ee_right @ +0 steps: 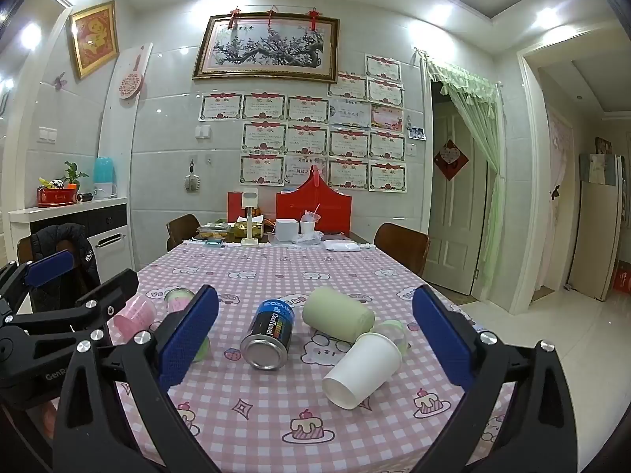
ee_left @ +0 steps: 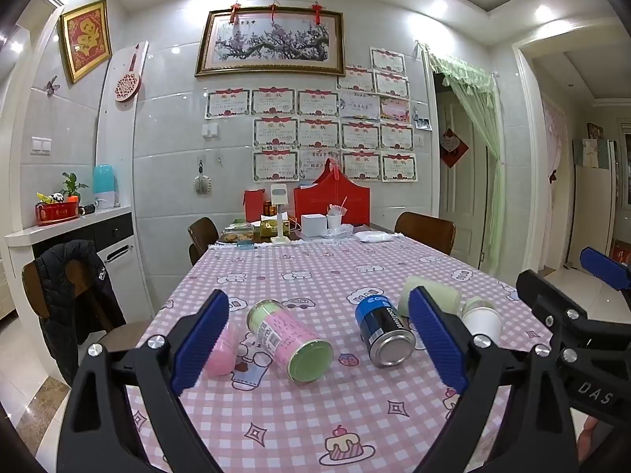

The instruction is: Flip cup upside down

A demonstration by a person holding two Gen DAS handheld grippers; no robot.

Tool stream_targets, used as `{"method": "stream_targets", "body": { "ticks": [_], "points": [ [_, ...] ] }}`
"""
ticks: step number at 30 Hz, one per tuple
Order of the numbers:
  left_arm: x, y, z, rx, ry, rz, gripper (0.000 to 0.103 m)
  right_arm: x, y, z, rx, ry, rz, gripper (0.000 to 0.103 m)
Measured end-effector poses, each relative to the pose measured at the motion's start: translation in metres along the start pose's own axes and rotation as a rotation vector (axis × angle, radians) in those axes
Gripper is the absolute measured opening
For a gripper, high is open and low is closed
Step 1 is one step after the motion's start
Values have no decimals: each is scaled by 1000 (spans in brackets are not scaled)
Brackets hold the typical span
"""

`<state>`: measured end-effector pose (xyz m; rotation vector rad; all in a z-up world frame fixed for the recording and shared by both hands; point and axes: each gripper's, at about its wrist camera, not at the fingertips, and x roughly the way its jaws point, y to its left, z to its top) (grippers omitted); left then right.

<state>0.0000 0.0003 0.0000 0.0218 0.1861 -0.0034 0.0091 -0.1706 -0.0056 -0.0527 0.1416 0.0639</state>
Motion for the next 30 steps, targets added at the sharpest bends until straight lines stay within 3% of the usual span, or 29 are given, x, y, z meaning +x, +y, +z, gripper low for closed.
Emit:
{"method": "stream_targets", "body": {
  "ticks": [30],
  "points": [
    [0,0,0,-1,2,0,91,2,1,1,-2,-6,-2,95]
  ]
}}
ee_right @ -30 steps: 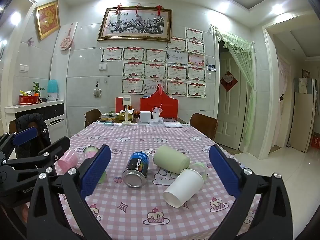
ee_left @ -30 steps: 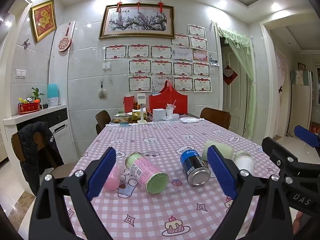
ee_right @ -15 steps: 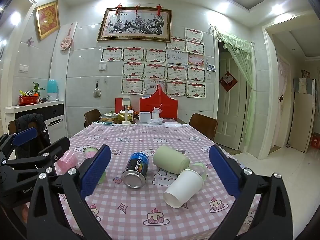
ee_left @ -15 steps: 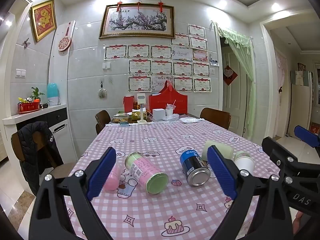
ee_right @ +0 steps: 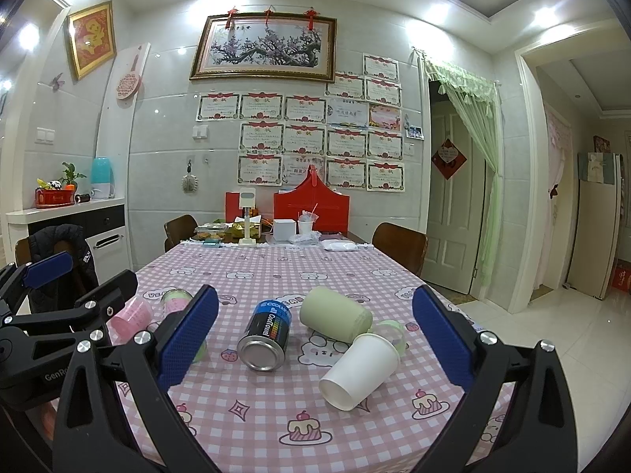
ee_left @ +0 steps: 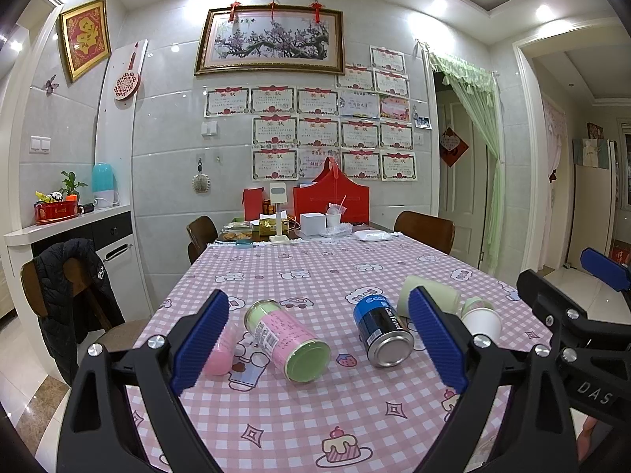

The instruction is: Flip cup upside down

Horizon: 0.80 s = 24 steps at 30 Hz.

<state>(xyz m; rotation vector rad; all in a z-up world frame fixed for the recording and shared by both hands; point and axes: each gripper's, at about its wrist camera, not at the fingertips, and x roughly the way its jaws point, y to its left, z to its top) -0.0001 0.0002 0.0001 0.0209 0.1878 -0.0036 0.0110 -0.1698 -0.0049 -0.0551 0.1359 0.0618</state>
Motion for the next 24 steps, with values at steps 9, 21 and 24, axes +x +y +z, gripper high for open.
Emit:
{"method": "stream_targets", "body": {
  "ticks": [9,21,24],
  "points": [
    [5,-5,-2,0,4,-2,91,0,-3,0,1,2,-1,95],
    [8,-5,-4,-1,6,-4,91,3,-5,-3,3,4,-2,95],
    [12,-5,-7,-1,8,-4,91,3,-5,-3,3,5,-2,95]
  ]
}}
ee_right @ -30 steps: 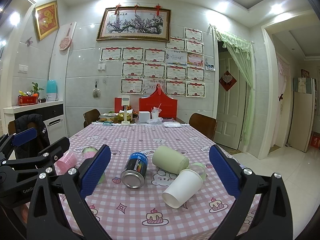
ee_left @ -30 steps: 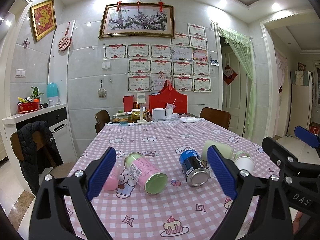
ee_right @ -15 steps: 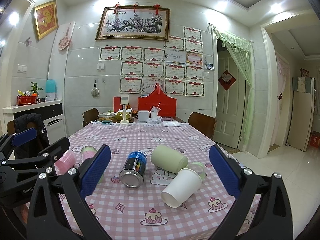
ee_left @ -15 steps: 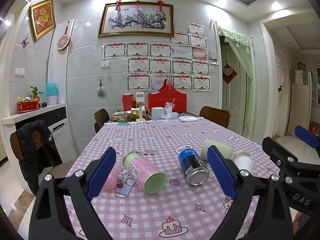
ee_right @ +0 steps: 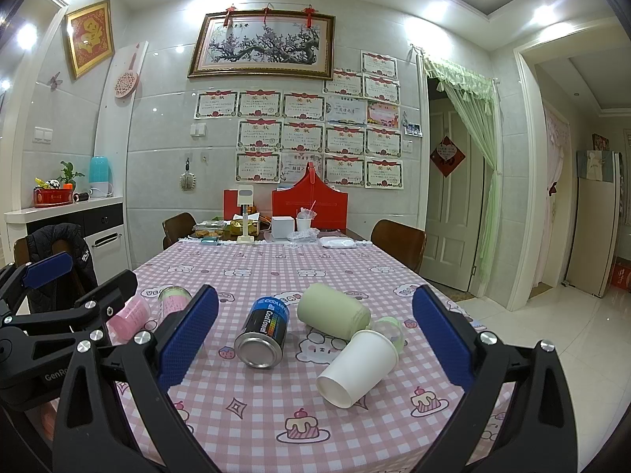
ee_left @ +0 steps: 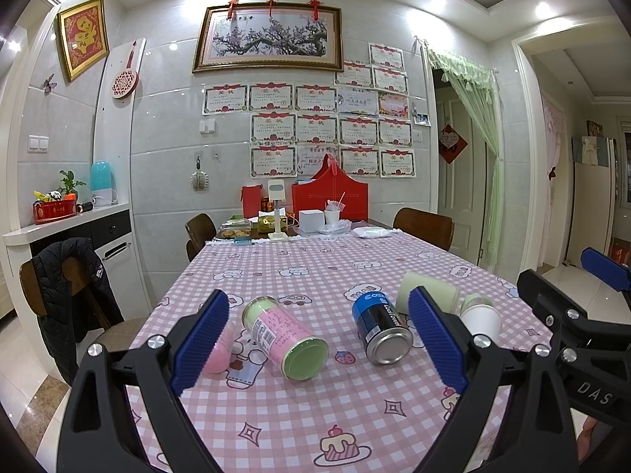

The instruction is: Flip cup upside down

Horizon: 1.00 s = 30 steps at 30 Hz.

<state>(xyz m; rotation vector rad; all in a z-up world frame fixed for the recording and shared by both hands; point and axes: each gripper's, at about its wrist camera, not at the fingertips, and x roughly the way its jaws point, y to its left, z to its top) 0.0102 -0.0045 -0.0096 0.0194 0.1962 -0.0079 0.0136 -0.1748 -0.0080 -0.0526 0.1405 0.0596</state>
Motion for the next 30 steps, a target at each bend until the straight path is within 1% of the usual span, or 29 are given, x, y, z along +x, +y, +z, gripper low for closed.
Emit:
{"method": "stream_targets", "body": {
  "ticks": [2,4,16,30],
  "points": [
    [1,0,-2,2,2,2,91,-1,-1,-1,0,2,0,95],
    [2,0,-4,2,4,2,91,6,-4,-10,2,5,-1,95],
    [6,0,-11,5,12,7,91,8,-3,-13,2,10,0,95],
    [6,0,-10,7,21,9,91,8,0,-13,3,16,1,95]
  ]
}}
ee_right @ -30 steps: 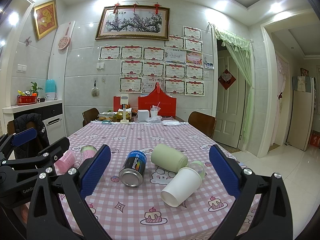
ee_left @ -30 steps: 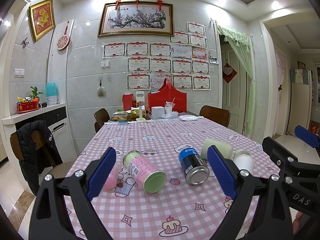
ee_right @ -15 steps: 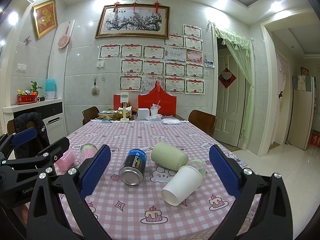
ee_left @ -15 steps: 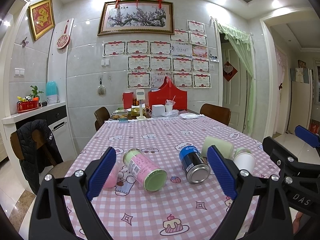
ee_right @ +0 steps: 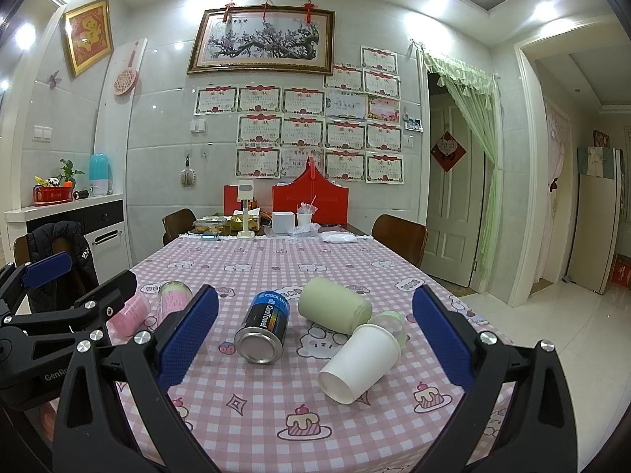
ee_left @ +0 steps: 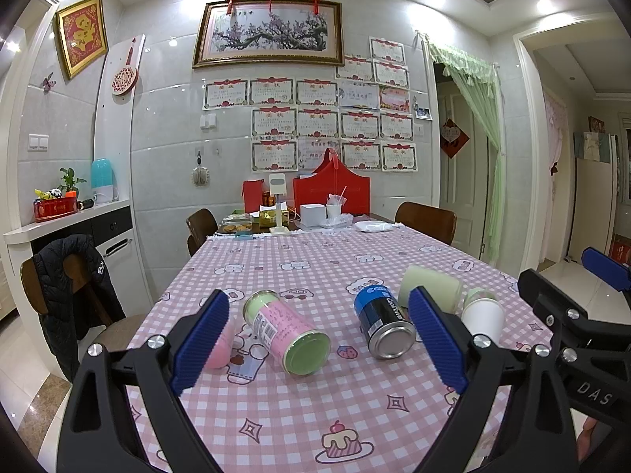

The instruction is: Flip cup upside down

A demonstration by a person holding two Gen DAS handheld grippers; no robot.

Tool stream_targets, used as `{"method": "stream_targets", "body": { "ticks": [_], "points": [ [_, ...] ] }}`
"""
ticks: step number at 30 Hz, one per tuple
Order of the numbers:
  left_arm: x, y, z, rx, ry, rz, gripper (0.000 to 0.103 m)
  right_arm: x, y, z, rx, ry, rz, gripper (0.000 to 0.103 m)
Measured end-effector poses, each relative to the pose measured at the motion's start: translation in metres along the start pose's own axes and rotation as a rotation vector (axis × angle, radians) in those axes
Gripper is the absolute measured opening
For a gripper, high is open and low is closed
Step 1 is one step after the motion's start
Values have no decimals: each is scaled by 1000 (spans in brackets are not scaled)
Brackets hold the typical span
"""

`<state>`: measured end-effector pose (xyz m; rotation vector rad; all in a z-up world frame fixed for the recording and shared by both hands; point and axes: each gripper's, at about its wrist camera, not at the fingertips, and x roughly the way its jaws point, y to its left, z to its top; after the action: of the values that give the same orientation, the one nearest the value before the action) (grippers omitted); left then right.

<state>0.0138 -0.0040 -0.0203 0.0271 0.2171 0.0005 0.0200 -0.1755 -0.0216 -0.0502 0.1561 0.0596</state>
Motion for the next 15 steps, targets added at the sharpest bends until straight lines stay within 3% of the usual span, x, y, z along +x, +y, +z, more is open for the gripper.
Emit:
{"method": "stream_targets", "body": {
  "ticks": [8,15],
  "points": [
    [5,2,1,-7,22,4,91,4,6,-2,-2,13,7,95],
    [18,19,-2,-21,96,22,91,21,19,-2,-11,38,33,95]
  ]
}}
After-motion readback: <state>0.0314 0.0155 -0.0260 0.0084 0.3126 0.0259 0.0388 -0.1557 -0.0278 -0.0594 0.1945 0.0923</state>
